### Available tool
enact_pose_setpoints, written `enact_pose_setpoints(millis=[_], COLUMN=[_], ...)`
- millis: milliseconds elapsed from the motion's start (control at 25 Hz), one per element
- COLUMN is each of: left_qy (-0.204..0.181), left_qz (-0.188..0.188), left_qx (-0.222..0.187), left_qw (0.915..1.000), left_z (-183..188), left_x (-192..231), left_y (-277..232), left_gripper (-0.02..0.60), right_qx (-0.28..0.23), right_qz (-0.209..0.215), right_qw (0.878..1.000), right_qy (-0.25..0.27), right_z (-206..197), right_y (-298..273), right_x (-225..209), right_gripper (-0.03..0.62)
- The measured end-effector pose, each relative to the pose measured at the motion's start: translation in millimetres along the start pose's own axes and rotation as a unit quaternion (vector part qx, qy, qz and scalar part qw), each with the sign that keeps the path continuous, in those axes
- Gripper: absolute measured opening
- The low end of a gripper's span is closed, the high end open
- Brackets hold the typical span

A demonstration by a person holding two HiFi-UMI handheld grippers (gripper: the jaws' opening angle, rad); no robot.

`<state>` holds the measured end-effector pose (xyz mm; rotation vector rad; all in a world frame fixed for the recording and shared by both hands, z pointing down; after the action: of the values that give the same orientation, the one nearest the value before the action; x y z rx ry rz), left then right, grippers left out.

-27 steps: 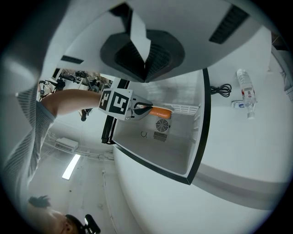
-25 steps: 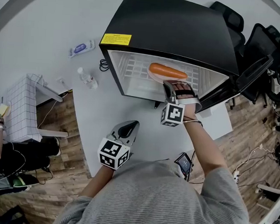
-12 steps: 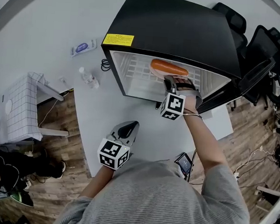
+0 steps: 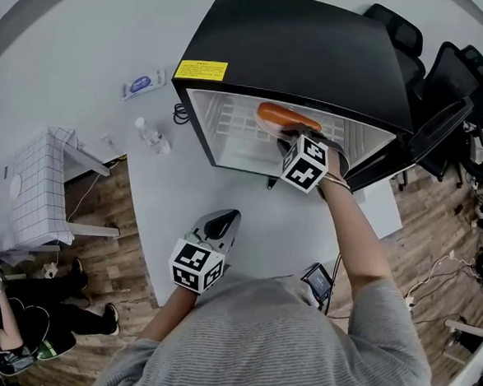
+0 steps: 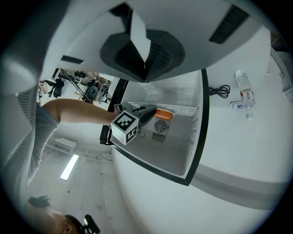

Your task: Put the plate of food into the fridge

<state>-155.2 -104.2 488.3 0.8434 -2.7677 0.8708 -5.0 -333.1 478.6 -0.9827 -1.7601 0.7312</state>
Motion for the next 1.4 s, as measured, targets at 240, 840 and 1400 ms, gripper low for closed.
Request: enact_pose_setpoints(millis=[240, 840, 1400], left_qy=[-0.001, -0.012, -0.030], left_qz=[-0.002, -0.011, -0.026], left_qx=[-0.001, -0.002, -0.006], left_qw=[1.0000, 0.9999, 0.9992], left_z=[0, 3, 7], left_x=[-2, -8, -23], left_y=[0, -2, -2], left_gripper=[0.011, 0.011, 0.011], right_qx=[-0.034, -0.051, -0.116], right_qz=[0.038, -0.041, -0.030], right_qw=[0.997, 0.998, 0.990], right_qy=[-0.052, -0.019, -0.079], right_z=[5, 4, -6], right_y=[9, 33, 64], right_x=[-11, 22, 69], right_gripper=[0.084, 0.084, 0.084])
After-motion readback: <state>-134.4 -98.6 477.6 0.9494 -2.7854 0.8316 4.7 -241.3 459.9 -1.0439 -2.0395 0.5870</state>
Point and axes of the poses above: the fingertips, and each gripper's own axes: y backward along the fingers, x to its left, z out of its top, the point moved 9 cm from there along y, backward along the fingers, and after that the axes turned 8 degrees about x, right-handed, at the moved point
